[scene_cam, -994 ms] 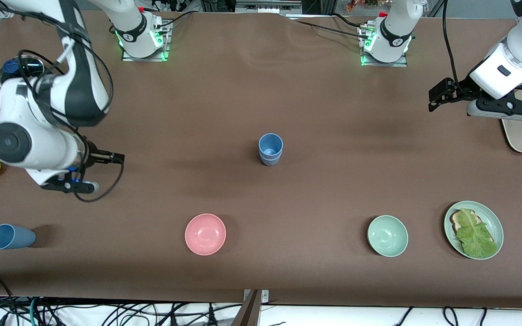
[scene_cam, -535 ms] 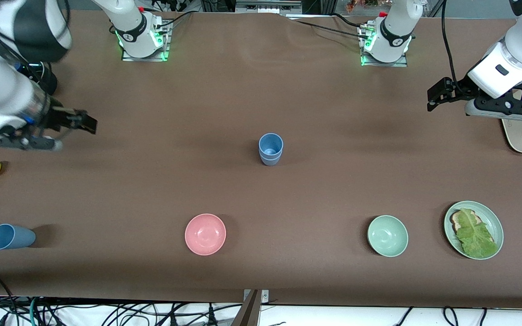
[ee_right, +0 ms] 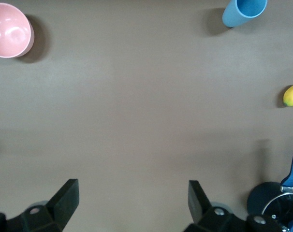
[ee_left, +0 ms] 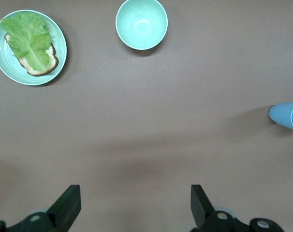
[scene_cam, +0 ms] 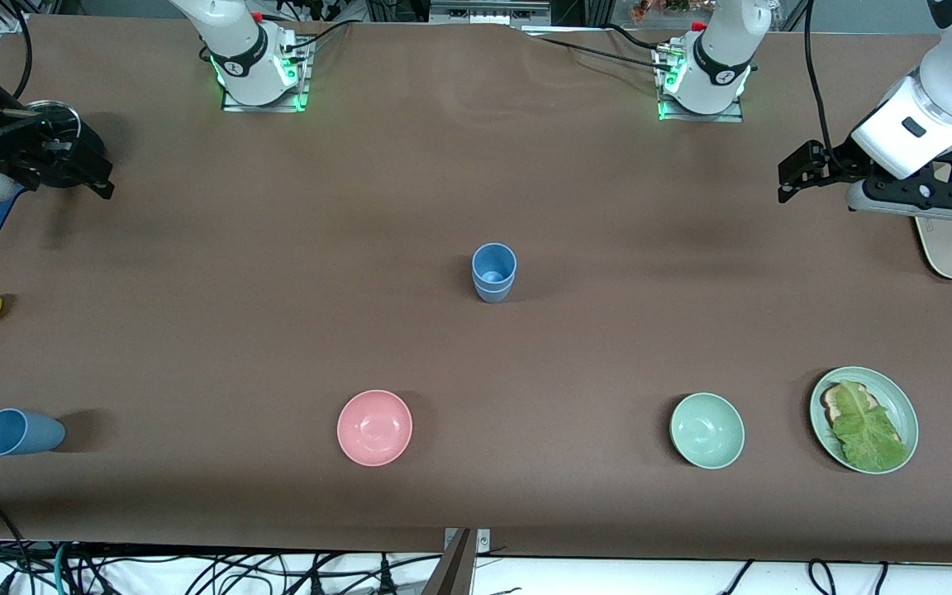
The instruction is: Stack blue cups with both arms
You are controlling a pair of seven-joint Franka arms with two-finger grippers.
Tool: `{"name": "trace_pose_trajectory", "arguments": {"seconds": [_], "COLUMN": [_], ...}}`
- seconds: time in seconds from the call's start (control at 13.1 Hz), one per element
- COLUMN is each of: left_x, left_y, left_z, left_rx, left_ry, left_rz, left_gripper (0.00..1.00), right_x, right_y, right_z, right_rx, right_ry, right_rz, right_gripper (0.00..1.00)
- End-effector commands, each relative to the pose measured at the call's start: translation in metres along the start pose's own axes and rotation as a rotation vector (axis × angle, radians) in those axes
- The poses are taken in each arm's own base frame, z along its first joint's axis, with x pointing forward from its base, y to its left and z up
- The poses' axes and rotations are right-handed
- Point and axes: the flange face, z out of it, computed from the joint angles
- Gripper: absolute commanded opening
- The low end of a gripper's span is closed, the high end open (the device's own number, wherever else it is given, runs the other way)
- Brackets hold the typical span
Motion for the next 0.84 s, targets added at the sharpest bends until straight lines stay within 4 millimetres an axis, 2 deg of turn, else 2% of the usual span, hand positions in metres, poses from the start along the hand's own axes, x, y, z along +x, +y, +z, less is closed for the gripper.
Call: {"name": "trace_pose_trajectory", "arguments": {"seconds": [0.0, 0.23, 0.76], "left_x": [-0.0017, -0.0017, -0.0017], "left_y": [0.0022, 0.0022, 0.0022], "left_z": [-0.0073, -0.0073, -0.0073], "left_rx": [-0.021, -0.021, -0.021], "left_ry": [-0.002, -0.002, -0.002], "left_rz": [0.015, 0.015, 0.015], "left_gripper": [1.00, 1.00, 1.00], "right_x": [0.0028, 0.0061, 0.0059], "right_y": [-0.0041, -0.0062, -0.0079], "right_z": [0.0007, 0.0067, 0.0066], "right_rx": [0.026, 0.026, 0.026], "right_ry": [-0.020, -0.032, -0.032], "right_rz": [0.000, -0.003, -0.005], "right_gripper": [1.00, 1.00, 1.00]}}
